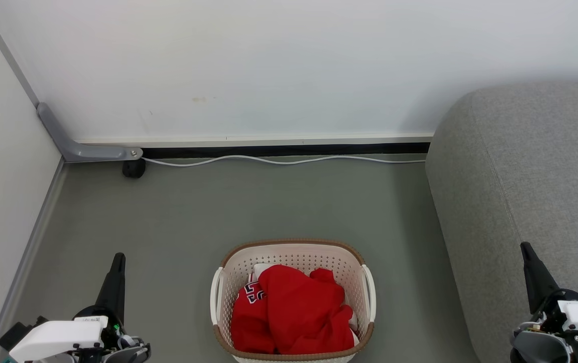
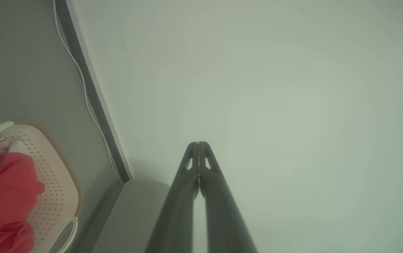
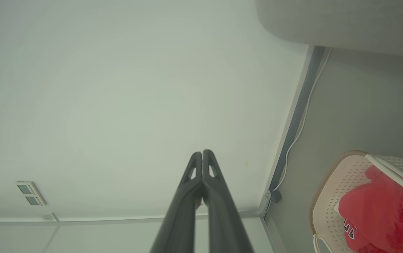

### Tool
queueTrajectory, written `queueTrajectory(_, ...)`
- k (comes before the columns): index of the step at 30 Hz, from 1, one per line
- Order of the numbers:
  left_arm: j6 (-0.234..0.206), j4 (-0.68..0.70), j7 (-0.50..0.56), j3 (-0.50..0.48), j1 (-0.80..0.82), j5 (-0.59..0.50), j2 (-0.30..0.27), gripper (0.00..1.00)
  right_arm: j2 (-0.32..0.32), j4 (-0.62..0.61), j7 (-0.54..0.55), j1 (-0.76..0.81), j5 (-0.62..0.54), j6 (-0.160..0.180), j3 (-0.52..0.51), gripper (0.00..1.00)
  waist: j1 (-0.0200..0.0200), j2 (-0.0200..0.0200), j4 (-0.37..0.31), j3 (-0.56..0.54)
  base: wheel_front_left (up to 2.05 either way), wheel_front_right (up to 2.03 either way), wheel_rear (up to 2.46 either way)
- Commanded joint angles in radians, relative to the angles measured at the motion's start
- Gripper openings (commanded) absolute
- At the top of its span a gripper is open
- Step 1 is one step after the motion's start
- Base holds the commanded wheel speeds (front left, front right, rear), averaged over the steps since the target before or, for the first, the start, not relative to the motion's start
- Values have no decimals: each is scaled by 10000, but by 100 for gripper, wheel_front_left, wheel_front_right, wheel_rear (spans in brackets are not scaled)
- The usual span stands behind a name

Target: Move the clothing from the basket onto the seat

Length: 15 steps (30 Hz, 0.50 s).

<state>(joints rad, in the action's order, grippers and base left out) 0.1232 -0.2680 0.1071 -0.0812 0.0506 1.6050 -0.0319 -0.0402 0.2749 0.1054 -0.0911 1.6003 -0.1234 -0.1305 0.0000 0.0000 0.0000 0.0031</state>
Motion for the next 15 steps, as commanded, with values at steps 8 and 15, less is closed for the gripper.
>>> queueTrajectory(8, 75, 231, 58, -322, 573, 39, -183, 0, -100, -301, 76, -168, 87, -73, 171, 0, 0, 0, 0, 0, 0, 0, 0)
queueTrajectory(15, 75, 231, 58, -322, 573, 39, -183, 0, -100, -301, 76, -168, 87, -73, 171, 0, 0, 0, 0, 0, 0, 0, 0)
